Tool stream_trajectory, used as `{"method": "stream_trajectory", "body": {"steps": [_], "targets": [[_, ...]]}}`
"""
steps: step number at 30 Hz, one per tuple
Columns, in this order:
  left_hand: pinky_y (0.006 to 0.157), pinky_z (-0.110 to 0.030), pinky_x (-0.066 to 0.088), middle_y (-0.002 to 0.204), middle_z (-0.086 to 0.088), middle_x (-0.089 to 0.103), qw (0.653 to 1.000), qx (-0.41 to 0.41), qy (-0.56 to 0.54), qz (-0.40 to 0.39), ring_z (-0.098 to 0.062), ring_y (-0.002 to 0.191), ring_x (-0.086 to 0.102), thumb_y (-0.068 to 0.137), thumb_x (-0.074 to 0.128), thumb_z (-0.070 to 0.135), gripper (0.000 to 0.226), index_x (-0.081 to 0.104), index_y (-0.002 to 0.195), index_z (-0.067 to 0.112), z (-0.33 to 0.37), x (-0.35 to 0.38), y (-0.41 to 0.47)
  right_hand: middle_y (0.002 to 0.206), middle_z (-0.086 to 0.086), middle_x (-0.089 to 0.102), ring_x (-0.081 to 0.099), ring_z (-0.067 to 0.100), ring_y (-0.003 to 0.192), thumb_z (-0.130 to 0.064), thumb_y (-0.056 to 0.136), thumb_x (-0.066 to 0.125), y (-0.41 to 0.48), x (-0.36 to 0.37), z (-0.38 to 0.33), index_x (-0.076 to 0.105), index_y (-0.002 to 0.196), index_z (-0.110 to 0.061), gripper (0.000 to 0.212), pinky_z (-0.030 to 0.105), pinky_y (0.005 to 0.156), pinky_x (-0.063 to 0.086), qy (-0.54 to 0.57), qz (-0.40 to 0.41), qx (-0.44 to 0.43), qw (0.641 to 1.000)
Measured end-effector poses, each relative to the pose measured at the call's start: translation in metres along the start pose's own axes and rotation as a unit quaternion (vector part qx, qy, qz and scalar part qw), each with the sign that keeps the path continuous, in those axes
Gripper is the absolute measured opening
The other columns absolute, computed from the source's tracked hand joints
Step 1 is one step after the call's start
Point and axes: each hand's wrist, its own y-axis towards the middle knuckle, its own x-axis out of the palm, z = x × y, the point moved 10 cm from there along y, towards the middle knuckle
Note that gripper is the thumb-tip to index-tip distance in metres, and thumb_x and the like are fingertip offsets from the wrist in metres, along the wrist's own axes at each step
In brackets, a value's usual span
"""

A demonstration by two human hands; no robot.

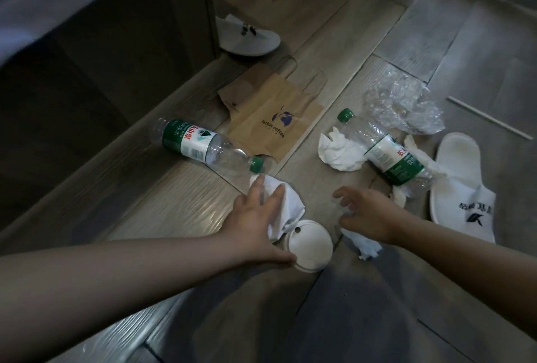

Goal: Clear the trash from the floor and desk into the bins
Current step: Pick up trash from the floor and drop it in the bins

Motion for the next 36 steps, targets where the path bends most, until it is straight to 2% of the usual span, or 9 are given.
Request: {"method": "stream_trajectory", "body": {"steps": [4,9,12,15,20,26,36], "targets": [[0.107,-0.046,0.033,0.156,-0.001,-0.022,0.999,-0.030,0.040,-0.004,-0.037,0.137,0.008,0.053,0.069,0.076,0.130,-0.009,0.148,0.036,0.021,0.012,0.012,0.120,0.001,0.059,0.057,0.018,0.105,-0.024,0.083,0.068,-0.003,0.000,0.014,0.047,0.134,-0.022,0.055,0.032,0.091,0.049,0.003,0.016,0.019,1.000],[0.101,-0.045,0.038,0.154,0.000,-0.024,0.997,-0.070,0.044,0.003,-0.033,0.135,0.009,0.050,0.067,0.080,0.133,-0.016,0.146,0.039,0.026,0.021,0.016,0.120,0.001,0.061,0.059,0.016,0.104,-0.023,0.083,0.067,-0.006,-0.005,0.033,0.049,0.132,-0.021,0.053,0.028,0.088,0.050,0.017,0.043,0.037,0.998],[0.104,-0.051,0.034,0.154,0.000,-0.026,0.995,-0.087,0.055,0.006,-0.035,0.137,0.003,0.051,0.067,0.079,0.136,-0.021,0.145,0.037,0.026,0.028,0.015,0.117,0.001,0.061,0.057,0.013,0.097,-0.023,0.082,0.068,-0.008,-0.010,0.048,0.051,0.131,-0.021,0.052,0.022,0.081,0.045,0.022,0.053,0.059,0.997],[0.108,-0.055,0.026,0.153,0.000,-0.028,0.994,-0.102,0.041,-0.002,-0.038,0.139,-0.008,0.049,0.068,0.080,0.140,-0.026,0.143,0.036,0.027,0.037,0.014,0.116,0.003,0.062,0.058,0.015,0.094,-0.023,0.081,0.069,-0.012,-0.014,0.057,0.053,0.129,-0.019,0.051,0.024,0.081,0.047,0.022,0.060,0.065,0.996],[0.106,-0.059,0.023,0.153,-0.001,-0.031,0.991,-0.132,0.029,-0.010,-0.038,0.140,-0.014,0.045,0.067,0.083,0.146,-0.032,0.140,0.034,0.032,0.043,0.013,0.117,0.004,0.061,0.059,0.017,0.099,-0.023,0.082,0.067,-0.017,-0.012,0.060,0.051,0.131,-0.019,0.052,0.027,0.084,0.048,0.023,0.057,0.067,0.996],[0.105,-0.060,0.023,0.154,0.000,-0.030,0.989,-0.145,0.028,-0.017,-0.037,0.142,-0.014,0.048,0.069,0.080,0.144,-0.030,0.142,0.035,0.033,0.043,0.012,0.119,0.005,0.060,0.059,0.020,0.103,-0.021,0.082,0.067,-0.023,-0.011,0.060,0.050,0.133,-0.019,0.053,0.033,0.090,0.051,0.039,0.055,0.065,0.996],[0.104,-0.057,0.031,0.157,0.005,-0.012,0.992,-0.128,0.009,0.001,-0.033,0.140,-0.001,0.051,0.071,0.076,0.134,-0.013,0.148,0.035,0.028,0.033,0.013,0.121,0.005,0.060,0.058,0.020,0.105,-0.023,0.082,0.067,-0.026,-0.008,0.061,0.050,0.132,-0.018,0.054,0.030,0.088,0.049,0.038,0.052,0.065,0.996]]}}
